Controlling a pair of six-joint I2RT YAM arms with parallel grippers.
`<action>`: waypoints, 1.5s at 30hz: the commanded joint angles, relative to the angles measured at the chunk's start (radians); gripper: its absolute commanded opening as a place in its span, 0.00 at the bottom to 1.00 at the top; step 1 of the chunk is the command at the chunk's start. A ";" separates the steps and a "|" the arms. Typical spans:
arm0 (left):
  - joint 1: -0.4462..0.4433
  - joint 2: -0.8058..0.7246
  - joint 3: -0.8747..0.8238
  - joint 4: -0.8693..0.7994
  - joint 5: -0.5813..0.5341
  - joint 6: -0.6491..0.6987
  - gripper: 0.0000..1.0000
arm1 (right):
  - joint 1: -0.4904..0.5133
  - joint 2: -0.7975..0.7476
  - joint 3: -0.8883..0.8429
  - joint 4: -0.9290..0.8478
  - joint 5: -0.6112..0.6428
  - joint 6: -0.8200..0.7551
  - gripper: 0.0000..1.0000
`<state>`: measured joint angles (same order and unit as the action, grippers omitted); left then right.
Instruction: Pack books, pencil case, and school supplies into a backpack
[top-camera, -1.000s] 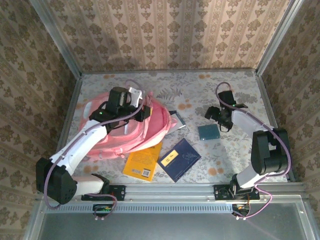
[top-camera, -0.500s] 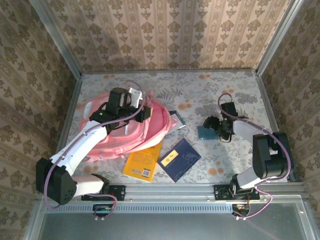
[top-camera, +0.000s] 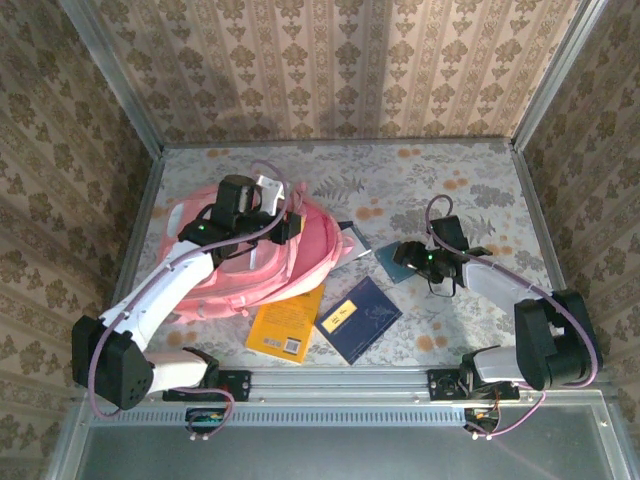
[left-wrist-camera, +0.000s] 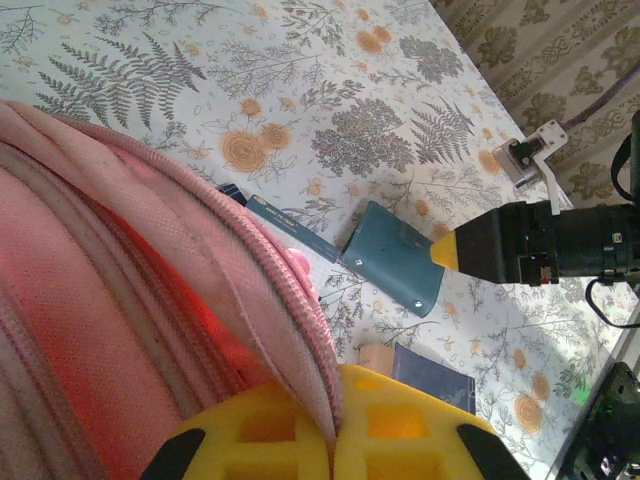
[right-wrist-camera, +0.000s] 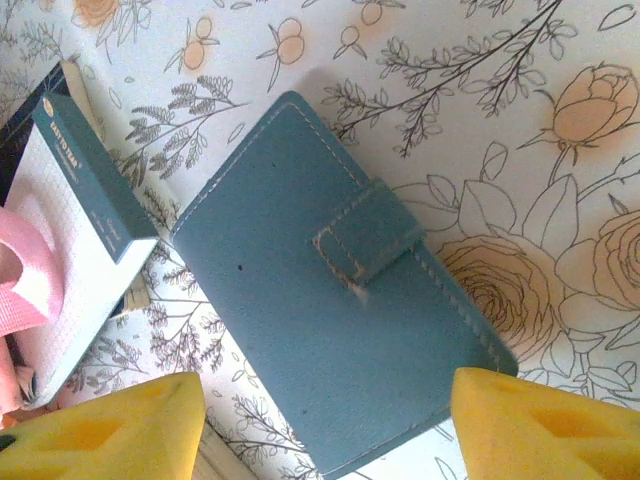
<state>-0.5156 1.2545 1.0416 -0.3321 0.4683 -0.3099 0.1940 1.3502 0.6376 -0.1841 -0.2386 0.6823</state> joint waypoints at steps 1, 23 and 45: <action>-0.003 -0.019 0.007 0.066 0.059 0.023 0.00 | -0.012 0.030 -0.020 0.063 0.018 0.026 0.65; 0.000 -0.029 0.007 0.059 0.050 0.030 0.00 | -0.131 0.032 -0.127 0.258 -0.200 0.104 0.62; 0.006 -0.018 0.005 0.076 0.082 0.013 0.00 | -0.115 0.310 0.030 0.405 -0.461 0.084 0.41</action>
<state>-0.5079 1.2545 1.0416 -0.3275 0.4847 -0.3099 0.0601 1.6337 0.6308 0.1764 -0.6434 0.7502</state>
